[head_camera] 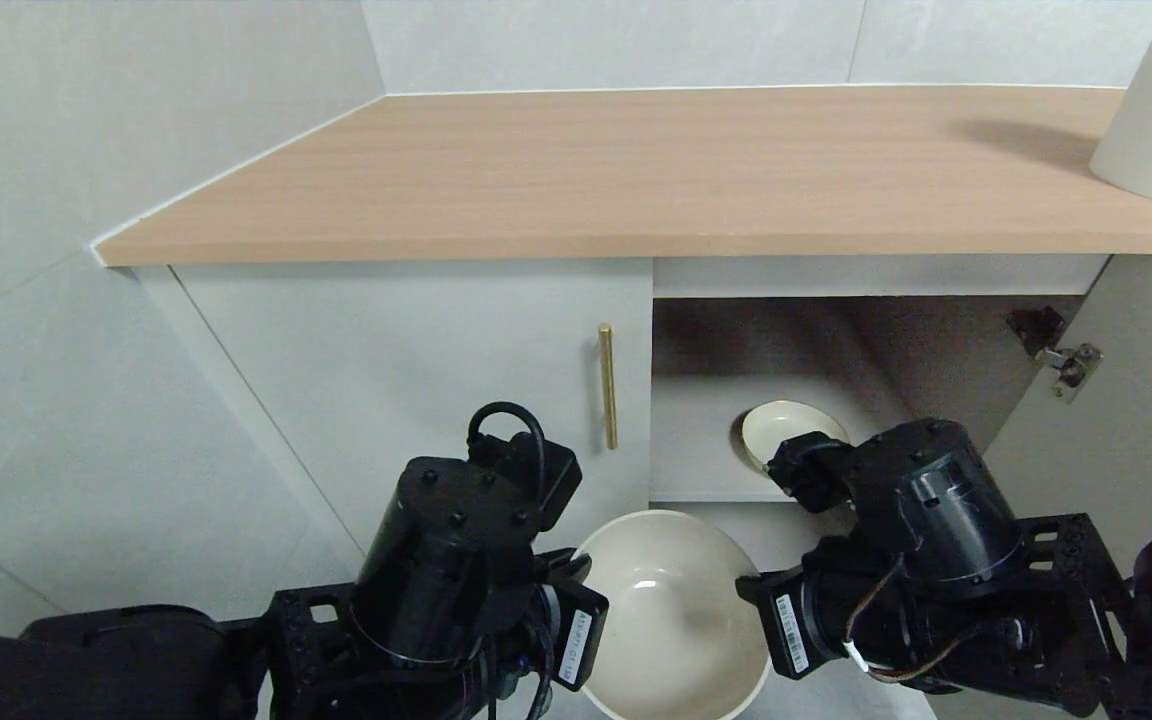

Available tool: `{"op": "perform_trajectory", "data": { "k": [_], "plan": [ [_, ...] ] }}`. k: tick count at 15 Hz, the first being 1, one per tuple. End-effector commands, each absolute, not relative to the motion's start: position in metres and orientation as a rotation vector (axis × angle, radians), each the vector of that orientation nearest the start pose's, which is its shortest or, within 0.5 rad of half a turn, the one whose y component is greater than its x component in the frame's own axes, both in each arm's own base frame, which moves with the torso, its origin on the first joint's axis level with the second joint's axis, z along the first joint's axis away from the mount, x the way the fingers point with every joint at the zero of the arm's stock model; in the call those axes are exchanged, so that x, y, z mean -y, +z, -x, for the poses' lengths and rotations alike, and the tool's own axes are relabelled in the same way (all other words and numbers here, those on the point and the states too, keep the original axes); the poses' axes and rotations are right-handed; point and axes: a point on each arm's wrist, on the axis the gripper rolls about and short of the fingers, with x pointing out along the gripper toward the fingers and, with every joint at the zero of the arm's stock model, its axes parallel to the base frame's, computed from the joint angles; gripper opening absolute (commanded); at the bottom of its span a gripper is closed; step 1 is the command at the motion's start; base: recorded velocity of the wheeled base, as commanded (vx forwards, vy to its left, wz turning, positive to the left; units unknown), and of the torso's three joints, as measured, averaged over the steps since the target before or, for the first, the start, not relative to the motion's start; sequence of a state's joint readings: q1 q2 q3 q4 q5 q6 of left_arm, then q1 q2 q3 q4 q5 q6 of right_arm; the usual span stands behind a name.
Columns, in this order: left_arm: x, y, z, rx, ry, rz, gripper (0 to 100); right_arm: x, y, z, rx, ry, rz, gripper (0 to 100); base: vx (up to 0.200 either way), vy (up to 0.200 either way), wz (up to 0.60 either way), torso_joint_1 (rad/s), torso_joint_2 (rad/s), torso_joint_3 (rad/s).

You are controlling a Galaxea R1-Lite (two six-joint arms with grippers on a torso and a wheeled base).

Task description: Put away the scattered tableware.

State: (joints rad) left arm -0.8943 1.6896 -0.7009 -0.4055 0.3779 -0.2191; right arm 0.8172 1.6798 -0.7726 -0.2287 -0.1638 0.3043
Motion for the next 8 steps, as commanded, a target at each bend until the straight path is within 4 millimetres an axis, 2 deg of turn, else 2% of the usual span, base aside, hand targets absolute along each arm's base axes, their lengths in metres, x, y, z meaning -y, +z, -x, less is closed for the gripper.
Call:
{"op": "perform_trajectory", "data": {
  "k": [1, 2, 3, 8],
  "plan": [
    [0.2121, 0.1381, -0.181, -0.523, -0.442, -0.14, 0, -0.2015, 0.1421, -0.194, -0.697, 0.524, 0.044, 0, 0.0, 0.0, 0.0, 0.0, 0.0, 0.0],
    [0.2116, 0.1378, -0.1806, -0.524, -0.442, -0.141, 0, -0.2013, 0.1417, -0.1938, -0.698, 0.523, 0.044, 0, 0.0, 0.0, 0.0, 0.0, 0.0, 0.0],
    [0.2113, 0.1371, -0.1803, -0.525, -0.442, -0.142, 100, -0.2013, 0.1417, -0.1938, -0.698, 0.523, 0.044, 0, 0.0, 0.0, 0.0, 0.0, 0.0, 0.0],
    [0.2113, 0.1402, -0.1804, -0.515, -0.443, -0.129, 100, -0.2018, 0.1404, -0.1943, -0.701, 0.523, 0.048, 0, 0.0, 0.0, 0.0, 0.0, 0.0, 0.0]
  ]
}}
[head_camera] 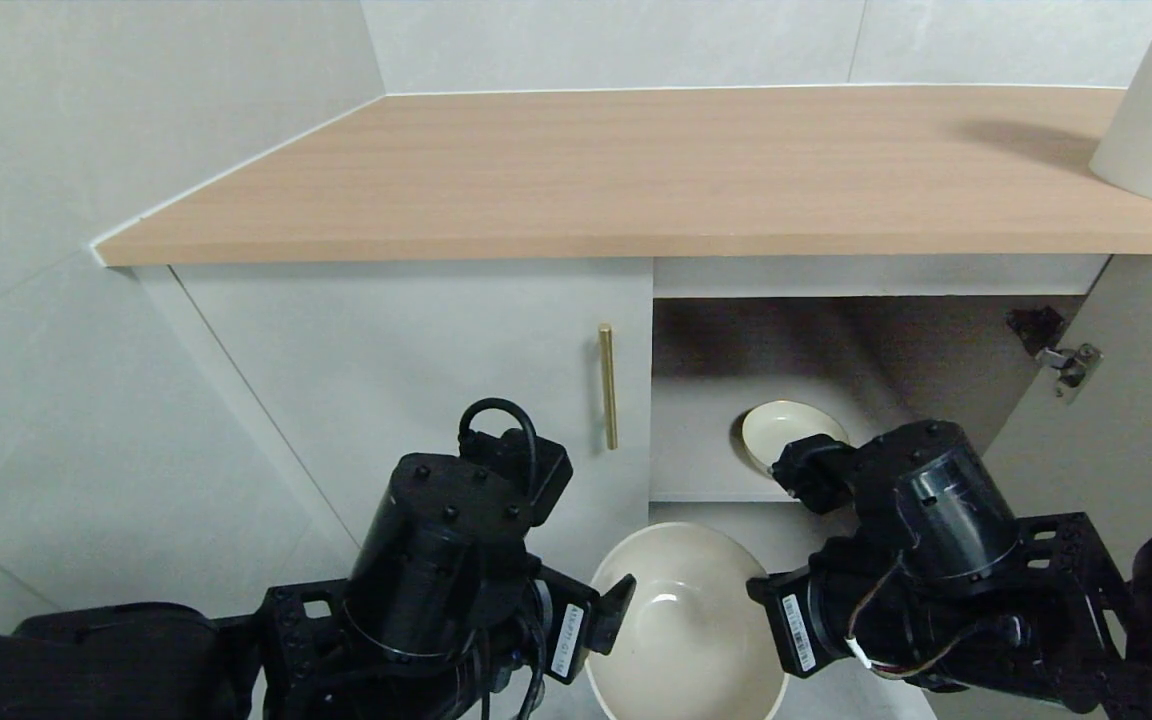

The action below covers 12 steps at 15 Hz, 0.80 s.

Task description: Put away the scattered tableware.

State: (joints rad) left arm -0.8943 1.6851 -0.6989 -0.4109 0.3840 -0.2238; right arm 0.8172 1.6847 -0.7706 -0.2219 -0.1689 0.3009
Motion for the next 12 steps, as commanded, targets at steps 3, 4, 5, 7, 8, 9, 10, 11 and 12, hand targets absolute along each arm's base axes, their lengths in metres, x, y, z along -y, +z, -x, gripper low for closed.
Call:
{"op": "perform_trajectory", "data": {
  "k": [3, 4, 5, 7, 8, 9, 10, 11, 12],
  "plan": [
    [0.213, 0.143, -0.182, -0.485, -0.434, -0.111, 100, -0.202, 0.14, -0.194, -0.701, 0.521, 0.047, 0, 0.0, 0.0, 0.0, 0.0, 0.0, 0.0],
    [0.212, 0.143, -0.182, -0.485, -0.433, -0.109, 100, -0.202, 0.14, -0.195, -0.702, 0.516, 0.047, 0, 0.0, 0.0, 0.0, 0.0, 0.0, 0.0],
    [0.212, 0.143, -0.182, -0.485, -0.431, -0.109, 100, -0.198, 0.139, -0.201, -0.702, 0.49, 0.039, 0, 0.0, 0.0, 0.0, 0.0, 0.0, 0.0],
    [0.212, 0.143, -0.183, -0.485, -0.43, -0.108, 100, -0.188, 0.137, -0.219, -0.686, 0.411, -0.02, 0, 0.0, 0.0, 0.0, 0.0, 0.0, 0.0],
    [0.212, 0.143, -0.183, -0.485, -0.43, -0.108, 100, -0.186, 0.135, -0.227, -0.668, 0.387, -0.055, 0, 0.0, 0.0, 0.0, 0.0, 0.0, 0.0],
    [0.212, 0.143, -0.183, -0.484, -0.43, -0.107, 100, -0.182, 0.13, -0.243, -0.62, 0.342, -0.122, 0, 0.0, 0.0, 0.0, 0.0, 0.0, 0.0],
    [0.212, 0.143, -0.183, -0.484, -0.43, -0.107, 100, -0.18, 0.127, -0.248, -0.609, 0.323, -0.132, 0, 0.0, 0.0, 0.0, 0.0, 0.0, 0.0],
    [0.21, 0.146, -0.182, -0.476, -0.431, -0.101, 100, -0.175, 0.116, -0.269, -0.554, 0.215, -0.158, 0, 0.0, 0.0, 0.0, 0.0, 0.0, 0.0],
    [0.21, 0.146, -0.182, -0.476, -0.431, -0.101, 100, -0.171, 0.108, -0.282, -0.506, 0.137, -0.169, 0, 0.0, 0.0, 0.0, 0.0, 0.0, 0.0]
  ]
}}
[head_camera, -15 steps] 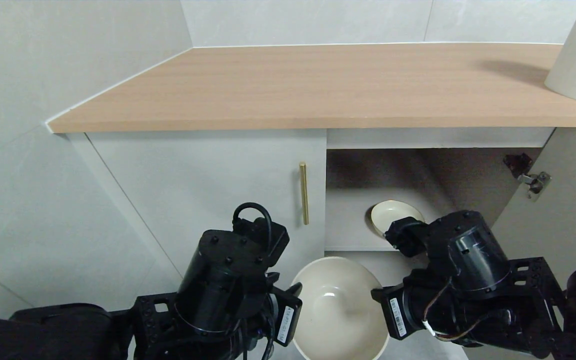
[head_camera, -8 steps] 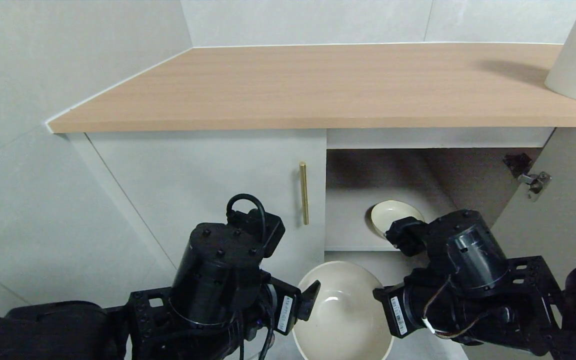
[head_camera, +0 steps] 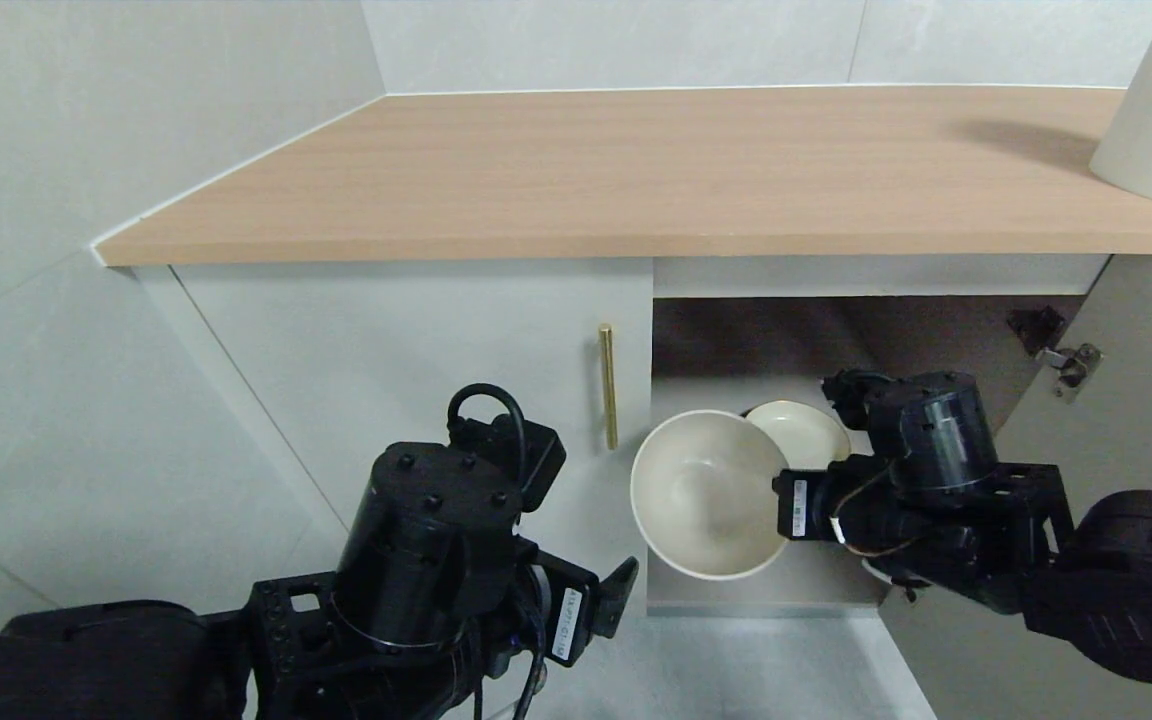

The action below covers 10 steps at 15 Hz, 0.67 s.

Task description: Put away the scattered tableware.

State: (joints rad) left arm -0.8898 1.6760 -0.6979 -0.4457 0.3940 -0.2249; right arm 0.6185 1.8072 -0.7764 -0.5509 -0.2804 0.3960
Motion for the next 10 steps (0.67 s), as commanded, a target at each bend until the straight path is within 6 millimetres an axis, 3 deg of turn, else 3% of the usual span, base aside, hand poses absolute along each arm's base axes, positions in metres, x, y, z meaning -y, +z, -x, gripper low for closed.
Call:
{"op": "perform_trajectory", "data": {
  "k": [1, 10],
  "plan": [
    [0.21, 0.146, -0.182, -0.476, -0.431, -0.101, 100, -0.167, 0.105, -0.291, -0.473, 0.102, -0.181, 0, 0.0, 0.0, 0.0, 0.0, 0.0, 0.0],
    [0.21, 0.145, -0.181, -0.479, -0.431, -0.103, 100, -0.129, 0.103, -0.341, -0.401, -0.082, -0.277, 0, 0.0, 0.0, 0.0, 0.0, 0.0, 0.0]
  ]
}}
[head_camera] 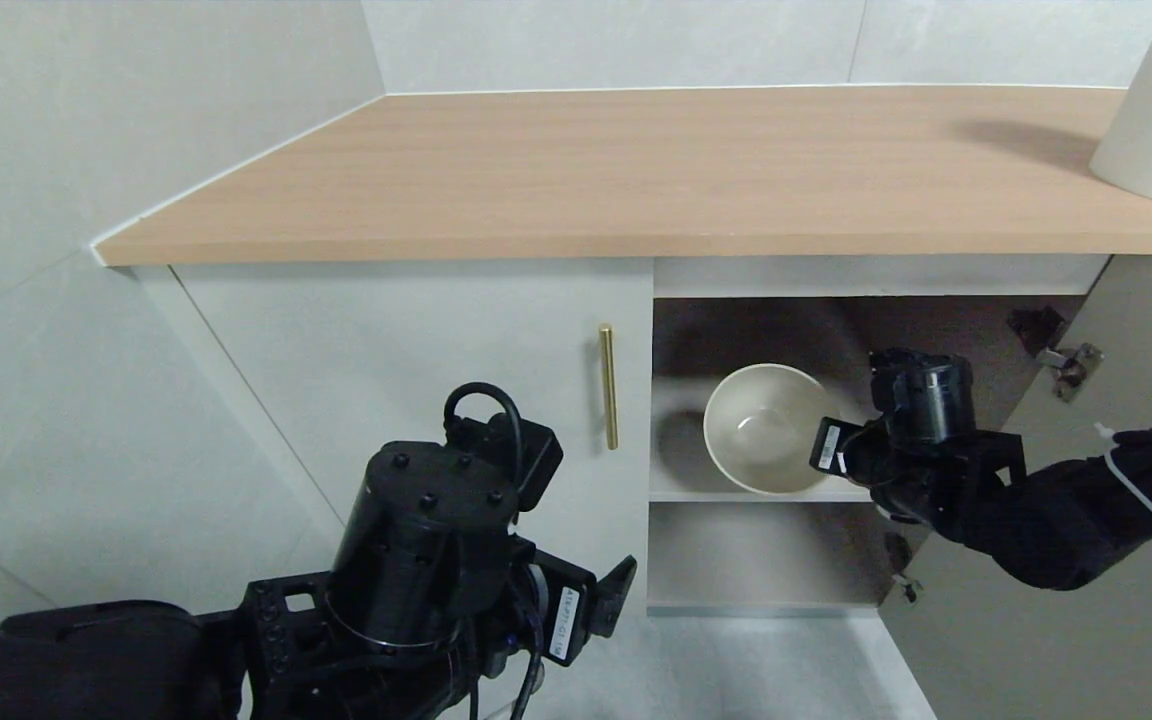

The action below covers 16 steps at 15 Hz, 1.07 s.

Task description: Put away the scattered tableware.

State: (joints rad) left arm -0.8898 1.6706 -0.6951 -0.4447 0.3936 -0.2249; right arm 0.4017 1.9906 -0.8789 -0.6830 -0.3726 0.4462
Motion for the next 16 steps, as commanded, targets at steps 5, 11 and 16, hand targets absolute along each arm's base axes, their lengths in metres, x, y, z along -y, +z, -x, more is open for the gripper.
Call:
{"op": "perform_trajectory", "data": {
  "k": [5, 11, 16],
  "plan": [
    [0.21, 0.145, -0.181, -0.48, -0.43, -0.104, 100, -0.112, 0.096, -0.366, -0.381, -0.163, -0.288, 0, 0.0, 0.0, 0.0, 0.0, 0.0, 0.0],
    [0.21, 0.145, -0.181, -0.479, -0.431, -0.103, 100, -0.106, 0.088, -0.377, -0.382, -0.19, -0.302, 0, 0.0, 0.0, 0.0, 0.0, 0.0, 0.0],
    [0.21, 0.144, -0.182, -0.483, -0.43, -0.106, 100, -0.104, 0.085, -0.378, -0.389, -0.2, -0.3, 0, 0.0, 0.0, 0.0, 0.0, 0.0, 0.0]
  ]
}}
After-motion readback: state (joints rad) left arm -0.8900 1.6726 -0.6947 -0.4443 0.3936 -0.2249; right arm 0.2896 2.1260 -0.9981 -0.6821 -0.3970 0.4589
